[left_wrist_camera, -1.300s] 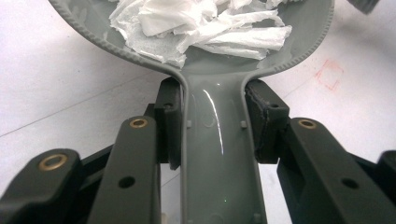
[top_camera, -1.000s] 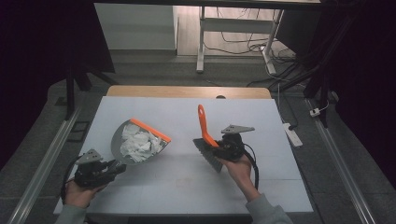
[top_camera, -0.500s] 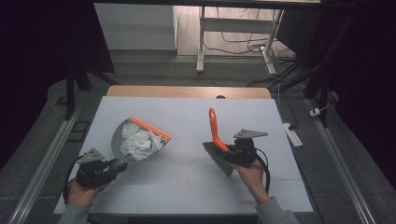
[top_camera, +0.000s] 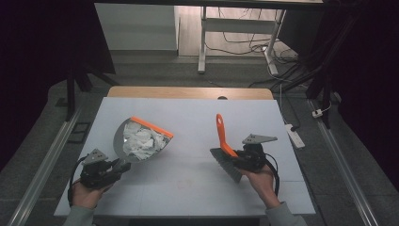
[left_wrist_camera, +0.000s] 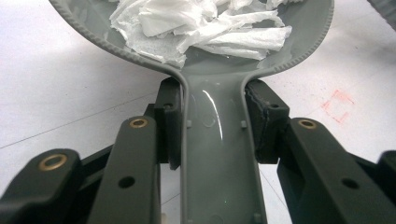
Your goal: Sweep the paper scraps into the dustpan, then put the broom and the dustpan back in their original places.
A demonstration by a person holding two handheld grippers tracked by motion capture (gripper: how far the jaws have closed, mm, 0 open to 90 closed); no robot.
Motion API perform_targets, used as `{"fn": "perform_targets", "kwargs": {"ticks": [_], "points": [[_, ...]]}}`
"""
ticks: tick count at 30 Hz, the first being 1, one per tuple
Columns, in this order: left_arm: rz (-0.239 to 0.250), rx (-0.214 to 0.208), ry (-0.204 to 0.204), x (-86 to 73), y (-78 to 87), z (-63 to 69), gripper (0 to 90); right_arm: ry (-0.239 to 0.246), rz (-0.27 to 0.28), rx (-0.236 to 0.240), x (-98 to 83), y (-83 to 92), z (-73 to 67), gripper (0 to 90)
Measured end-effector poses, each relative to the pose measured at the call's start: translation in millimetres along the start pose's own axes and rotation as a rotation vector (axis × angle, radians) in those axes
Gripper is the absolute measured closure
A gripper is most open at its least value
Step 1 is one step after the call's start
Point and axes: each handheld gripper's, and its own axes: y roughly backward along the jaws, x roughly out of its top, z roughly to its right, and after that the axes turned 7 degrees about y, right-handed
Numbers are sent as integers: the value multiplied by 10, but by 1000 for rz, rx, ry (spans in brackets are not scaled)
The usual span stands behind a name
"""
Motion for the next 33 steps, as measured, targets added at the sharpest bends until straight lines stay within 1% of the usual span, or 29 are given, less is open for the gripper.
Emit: {"fn": "perform_targets", "kwargs": {"ticks": [4, 7, 10, 14, 18, 24, 27, 29, 33], "points": [[11, 24, 37, 4, -44, 43, 615, 4, -5, 13, -41, 50, 18, 699], [10, 24, 74, 29, -87, 54, 615, 18, -23, 14, -77, 97, 44, 699], [14, 58, 74, 78, -104, 76, 615, 20, -25, 23, -114, 166, 69, 699], [27, 81, 92, 101, -125, 74, 615, 25, -23, 28, -146, 243, 88, 699], [-1, 107, 86, 69, -170, 57, 615, 23, -29, 24, -158, 247, 110, 699], [-7, 149, 119, 38, -192, 32, 615, 23, -23, 21, -156, 264, 118, 699], [-11, 159, 139, 26, -213, 32, 614, 25, -23, 20, -152, 277, 107, 699], [-26, 166, 144, 21, -252, 28, 615, 27, -22, 21, -150, 275, 99, 699], [-34, 177, 166, 16, -321, 23, 614, 28, -28, 26, -147, 258, 86, 699]]}}
